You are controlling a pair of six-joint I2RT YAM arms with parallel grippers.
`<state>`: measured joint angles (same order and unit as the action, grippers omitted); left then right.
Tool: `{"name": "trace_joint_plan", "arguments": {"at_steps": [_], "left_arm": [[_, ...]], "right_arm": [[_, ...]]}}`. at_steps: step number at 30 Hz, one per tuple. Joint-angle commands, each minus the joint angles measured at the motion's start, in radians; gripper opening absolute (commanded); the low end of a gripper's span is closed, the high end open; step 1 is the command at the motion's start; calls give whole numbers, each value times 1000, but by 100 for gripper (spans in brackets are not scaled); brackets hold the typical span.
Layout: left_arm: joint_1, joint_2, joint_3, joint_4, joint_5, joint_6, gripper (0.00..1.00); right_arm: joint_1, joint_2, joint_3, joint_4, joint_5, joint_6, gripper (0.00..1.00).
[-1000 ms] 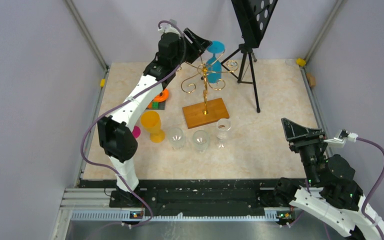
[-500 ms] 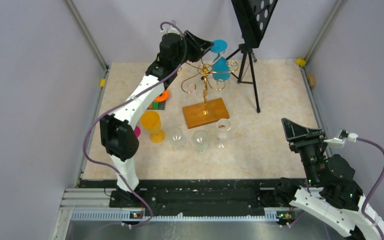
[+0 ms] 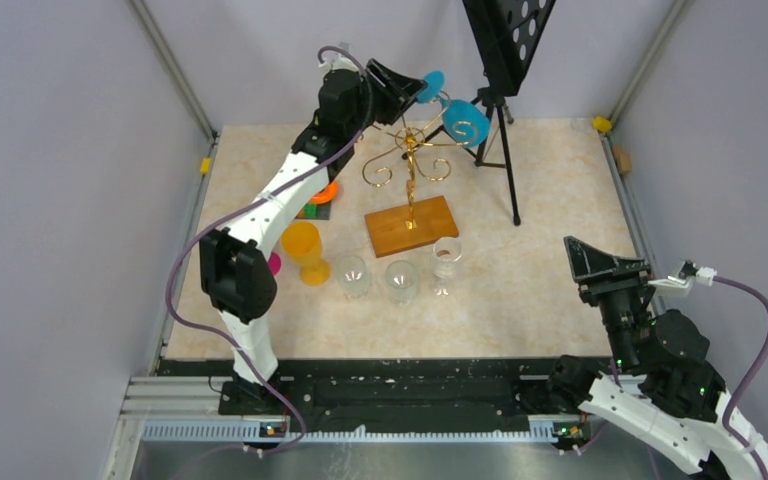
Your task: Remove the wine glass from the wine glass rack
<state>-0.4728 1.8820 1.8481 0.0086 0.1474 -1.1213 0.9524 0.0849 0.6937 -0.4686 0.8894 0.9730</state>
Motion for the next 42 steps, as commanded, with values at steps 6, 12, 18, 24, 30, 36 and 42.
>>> {"name": "trace_joint_plan", "arguments": {"at_steps": [6, 12, 18, 24, 30, 36, 42], "left_arm": [[4, -83, -53, -4, -24, 45, 50], [4, -93, -65, -3, -17, 36, 50], [4, -116, -100, 14, -20, 24, 50], [4, -145, -142, 59, -9, 16, 51], [3, -166, -181, 123, 12, -3, 54], [5, -168, -186, 129, 16, -8, 55], [5, -143, -174, 119, 8, -27, 55]], "right_arm": [[-6, -5, -12, 30, 8, 1, 49], [-6, -3, -13, 33, 5, 2, 49], [-6, -3, -14, 31, 5, 3, 49], [-6, -4, -18, 31, 10, 6, 49], [-5, -3, -18, 30, 10, 6, 49], [-6, -5, -18, 24, 10, 8, 49], [-6, -6, -18, 21, 10, 12, 49]]}}
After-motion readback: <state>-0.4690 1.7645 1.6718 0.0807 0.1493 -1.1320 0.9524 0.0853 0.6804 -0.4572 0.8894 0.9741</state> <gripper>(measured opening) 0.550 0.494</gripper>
